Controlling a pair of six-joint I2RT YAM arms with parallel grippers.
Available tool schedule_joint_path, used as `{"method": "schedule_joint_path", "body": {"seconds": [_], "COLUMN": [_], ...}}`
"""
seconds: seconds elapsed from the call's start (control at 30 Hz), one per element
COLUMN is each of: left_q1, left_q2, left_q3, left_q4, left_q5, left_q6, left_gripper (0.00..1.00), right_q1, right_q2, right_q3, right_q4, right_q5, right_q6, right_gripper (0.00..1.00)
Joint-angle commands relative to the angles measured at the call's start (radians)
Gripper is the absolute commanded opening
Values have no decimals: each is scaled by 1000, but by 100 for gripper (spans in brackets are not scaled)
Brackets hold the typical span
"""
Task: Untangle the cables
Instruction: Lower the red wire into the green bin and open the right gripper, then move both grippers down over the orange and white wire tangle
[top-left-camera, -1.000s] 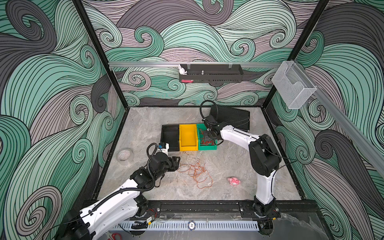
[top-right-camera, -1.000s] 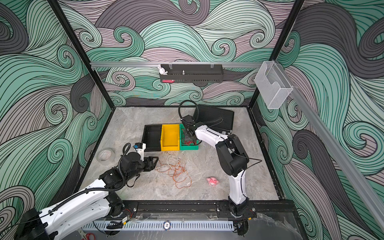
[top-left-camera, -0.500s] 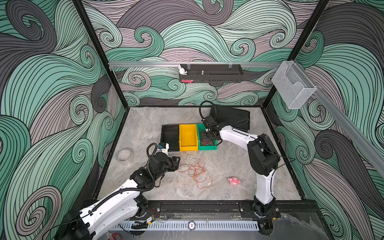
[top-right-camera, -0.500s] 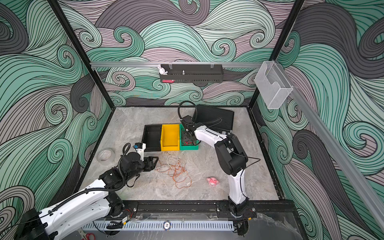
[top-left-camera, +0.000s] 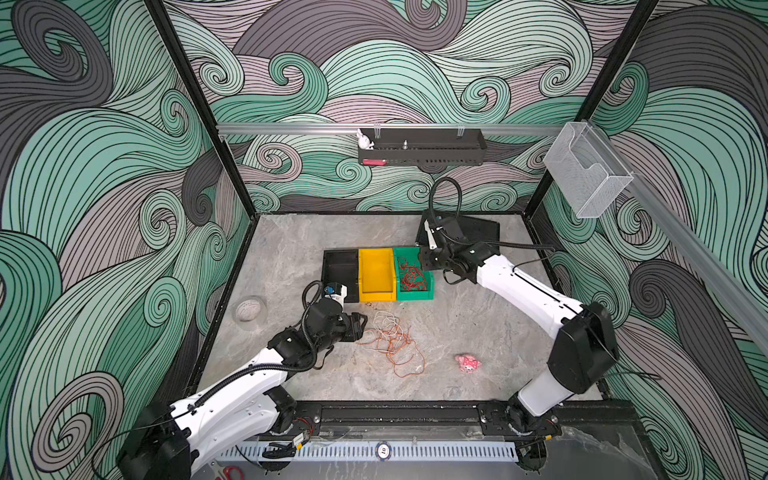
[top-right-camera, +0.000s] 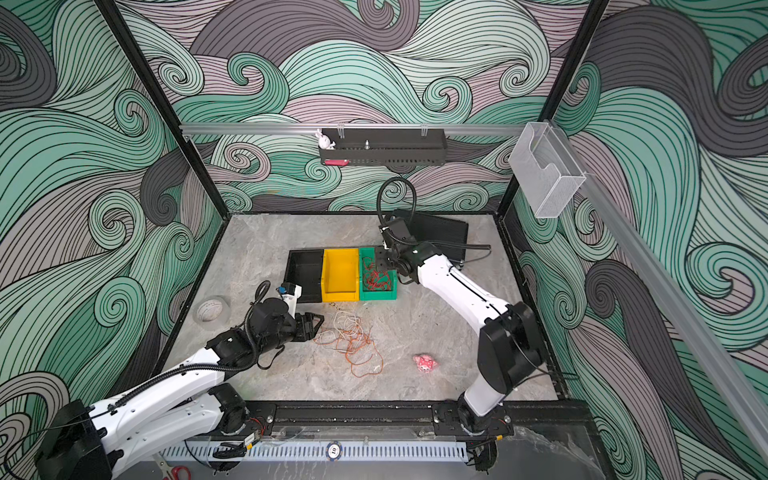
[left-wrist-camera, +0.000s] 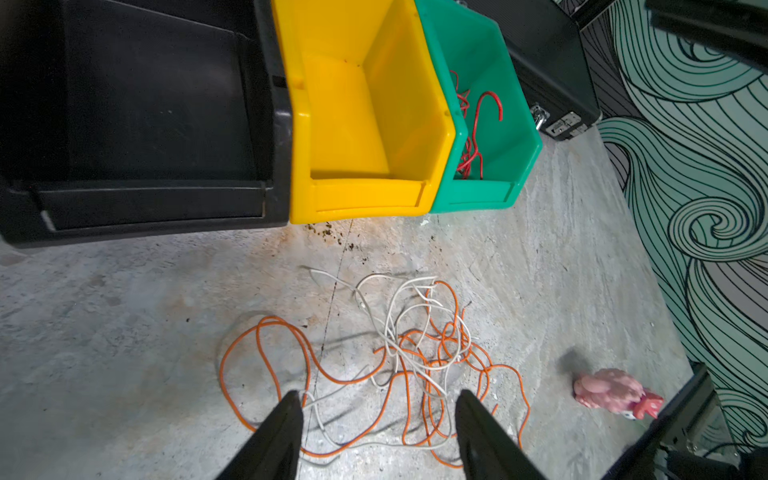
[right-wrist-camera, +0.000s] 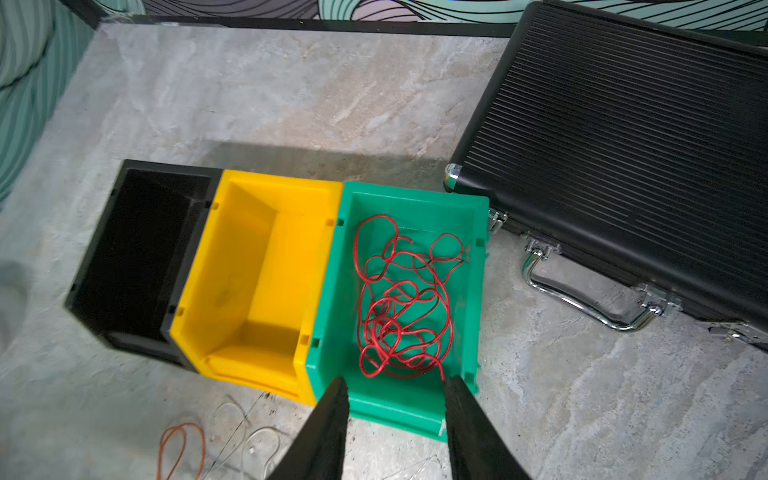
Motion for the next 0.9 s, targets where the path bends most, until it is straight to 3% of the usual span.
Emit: {"method": "schedule_joint_path", "body": {"seconds": [0.0, 0.23, 0.4, 0.73, 0.87], "left_q1": [4, -22, -69, -117, -120], "left_q2": [33, 81, 158, 257, 278], "left_q3": [30, 19, 50, 62, 64], "left_q4": [-3, 26, -6, 32, 65], "left_q5": [68, 133, 148, 110, 112], "left_q6": [12, 13, 23, 9, 4], "left_gripper": [62, 63, 63, 63, 63], "right_q1": [-1, 17, 79, 269, 326], "right_q2": [-85, -311, -416, -323, -280], "right_q3": [-108, -458, -630, -763, -764], "right_q4": [-24, 108, 179, 341, 357], "right_q5": [-113, -309, -365, -359, -310], "right_q6": [1, 131, 187, 285, 306], "right_gripper": [42, 47, 52, 52, 43]}}
